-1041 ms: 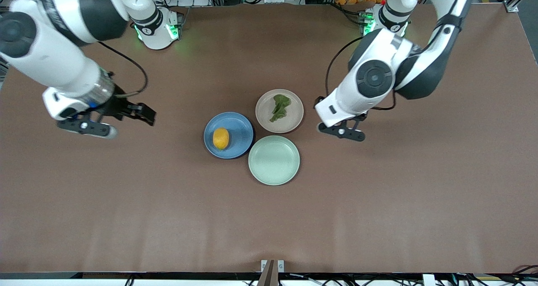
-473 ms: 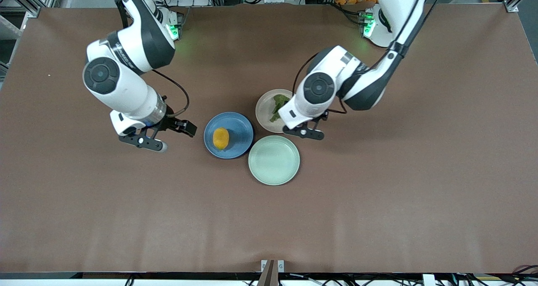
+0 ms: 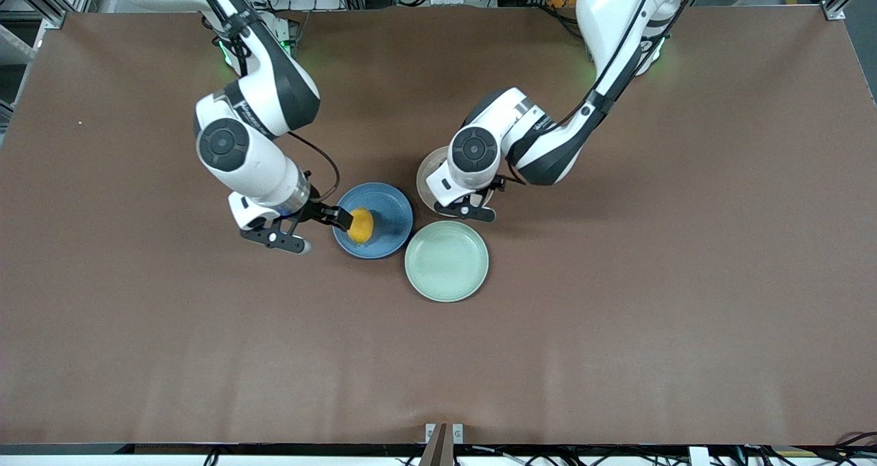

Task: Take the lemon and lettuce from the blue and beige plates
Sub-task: 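Lower the right gripper onto the lemon while the left gripper lowers onto lettuce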

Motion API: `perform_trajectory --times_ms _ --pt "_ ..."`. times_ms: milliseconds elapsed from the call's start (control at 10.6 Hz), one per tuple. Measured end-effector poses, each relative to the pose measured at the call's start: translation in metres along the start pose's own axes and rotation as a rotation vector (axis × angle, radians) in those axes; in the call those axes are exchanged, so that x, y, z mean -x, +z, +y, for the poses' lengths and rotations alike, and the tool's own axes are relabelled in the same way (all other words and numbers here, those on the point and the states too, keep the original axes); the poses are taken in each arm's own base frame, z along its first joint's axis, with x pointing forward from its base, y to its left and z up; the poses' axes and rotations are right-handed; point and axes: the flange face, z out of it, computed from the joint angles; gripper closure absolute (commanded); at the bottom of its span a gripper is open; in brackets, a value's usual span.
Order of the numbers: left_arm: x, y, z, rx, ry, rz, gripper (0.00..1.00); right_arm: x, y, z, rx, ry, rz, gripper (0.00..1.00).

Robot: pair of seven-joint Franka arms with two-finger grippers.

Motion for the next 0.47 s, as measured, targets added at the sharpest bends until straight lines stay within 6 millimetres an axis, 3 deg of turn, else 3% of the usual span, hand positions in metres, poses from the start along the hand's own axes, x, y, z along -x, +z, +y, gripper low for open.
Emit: perform_trajectory --times_ms 189,473 --pt "-0.001 0.018 0.003 -0.008 0.004 -0.025 0.0 0.007 0.025 -0.004 0.031 -0.01 0.003 0.0" --pt "0.011 0.042 0.027 -0.021 0.038 -0.043 0.0 0.013 0.049 -0.013 0.057 -0.03 0.026 0.0"
